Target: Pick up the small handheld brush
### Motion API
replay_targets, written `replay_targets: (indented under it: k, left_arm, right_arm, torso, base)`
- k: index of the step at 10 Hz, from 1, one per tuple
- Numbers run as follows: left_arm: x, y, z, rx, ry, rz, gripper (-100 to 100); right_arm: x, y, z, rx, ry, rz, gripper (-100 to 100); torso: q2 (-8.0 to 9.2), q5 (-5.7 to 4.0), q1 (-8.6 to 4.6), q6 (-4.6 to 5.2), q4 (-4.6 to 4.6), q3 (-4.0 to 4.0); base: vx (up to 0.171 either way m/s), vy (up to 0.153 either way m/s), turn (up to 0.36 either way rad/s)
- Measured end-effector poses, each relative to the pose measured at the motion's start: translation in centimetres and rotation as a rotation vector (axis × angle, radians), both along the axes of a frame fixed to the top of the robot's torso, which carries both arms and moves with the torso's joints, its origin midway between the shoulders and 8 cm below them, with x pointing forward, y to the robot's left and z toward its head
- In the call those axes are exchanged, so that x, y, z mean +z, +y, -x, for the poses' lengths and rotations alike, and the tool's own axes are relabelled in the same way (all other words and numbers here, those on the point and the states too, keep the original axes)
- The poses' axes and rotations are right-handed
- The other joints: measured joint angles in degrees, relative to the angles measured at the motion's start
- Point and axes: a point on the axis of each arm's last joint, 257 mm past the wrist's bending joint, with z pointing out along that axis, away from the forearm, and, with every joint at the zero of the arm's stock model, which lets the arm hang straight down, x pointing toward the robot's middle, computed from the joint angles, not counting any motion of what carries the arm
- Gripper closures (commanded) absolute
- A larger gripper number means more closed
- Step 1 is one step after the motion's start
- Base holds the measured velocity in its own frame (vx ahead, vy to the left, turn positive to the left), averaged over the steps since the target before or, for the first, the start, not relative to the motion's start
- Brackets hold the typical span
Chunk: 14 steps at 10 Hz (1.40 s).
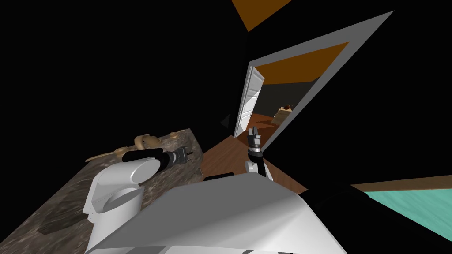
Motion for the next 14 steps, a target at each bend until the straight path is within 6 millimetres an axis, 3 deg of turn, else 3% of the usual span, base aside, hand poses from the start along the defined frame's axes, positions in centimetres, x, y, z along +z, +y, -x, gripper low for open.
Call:
replay_targets:
  k: [7, 11, 12, 13, 14]
  left_arm:
    - [-1.4, -0.1, 4.2, -0.054, 0.153, -0.024, -100]
    - [-2.7, 0.2, 7.6, -0.071, 0.271, -0.048, -100]
    - [-2.8, 0.3, 7.7, -0.072, 0.278, -0.049, 0]
    - [-2.8, 0.3, 7.7, -0.072, 0.277, -0.049, -100]
    - [-3.2, 0.4, 7.5, -0.070, 0.279, -0.048, -100]
  right_arm:
    - [0.0, 0.0, 0.0, 0.000, 0.000, 0.000, 0]
    - [0.0, 0.0, 0.0, 0.000, 0.000, 0.000, 0]
    - [0.0, 0.0, 0.0, 0.000, 0.000, 0.000, 0]
    - [0.0, 0.0, 0.0, 0.000, 0.000, 0.000, 0]
    - [0.0, 0.0, 0.0, 0.000, 0.000, 0.000, 0]
  torso:
    - [-0.05, 0.00, -0.04, -0.03, -0.01, -0.03]
    - [-0.09, 0.01, 0.02, -0.03, -0.02, -0.05]
    - [0.00, -0.01, -0.09, -0.03, -0.01, -0.01]
    - [0.10, -0.03, -0.18, -0.03, 0.02, 0.05]
    - [0.17, -0.04, -0.25, -0.02, 0.03, 0.09]
  base:
    - [0.060, 0.051, -0.071]
    - [0.053, 0.047, -0.033]
    - [0.006, 0.006, 0.001]
    - [-0.011, -0.011, -0.028]
    - [-0.024, -0.018, -0.019]
